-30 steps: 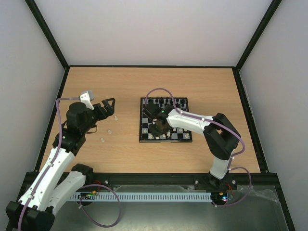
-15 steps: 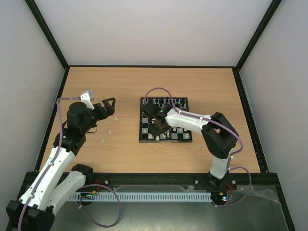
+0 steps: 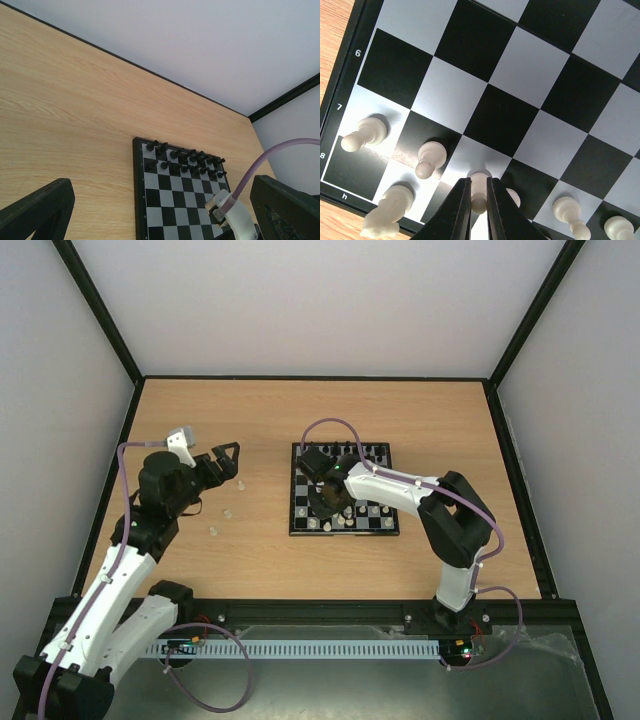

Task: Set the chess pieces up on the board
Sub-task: Adjust the chess piece on the chessboard.

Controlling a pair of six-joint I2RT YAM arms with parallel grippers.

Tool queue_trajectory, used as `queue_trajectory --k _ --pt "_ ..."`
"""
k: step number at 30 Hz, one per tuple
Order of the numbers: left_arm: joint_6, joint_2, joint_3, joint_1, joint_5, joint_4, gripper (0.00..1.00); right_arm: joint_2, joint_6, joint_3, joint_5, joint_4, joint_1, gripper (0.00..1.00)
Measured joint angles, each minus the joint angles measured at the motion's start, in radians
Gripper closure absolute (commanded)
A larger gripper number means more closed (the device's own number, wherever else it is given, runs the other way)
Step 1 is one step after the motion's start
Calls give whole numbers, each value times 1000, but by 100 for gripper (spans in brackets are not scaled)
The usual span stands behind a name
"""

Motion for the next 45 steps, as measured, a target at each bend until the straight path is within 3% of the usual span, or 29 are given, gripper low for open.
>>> queue_trajectory --k 21,25,31,40,45 --pt "0 14 0 0 4 3 0 3 -3 4 -2 22 -13 89" --pt "0 14 0 0 6 3 1 11 -6 11 -12 32 -17 78" --pt "0 14 0 0 8 4 0 12 -11 13 -17 36 -17 73" --pt "0 14 0 0 8 4 0 -34 -9 13 31 7 -23 82" --pt "0 14 0 0 9 4 0 -60 -2 3 56 -16 -36 82"
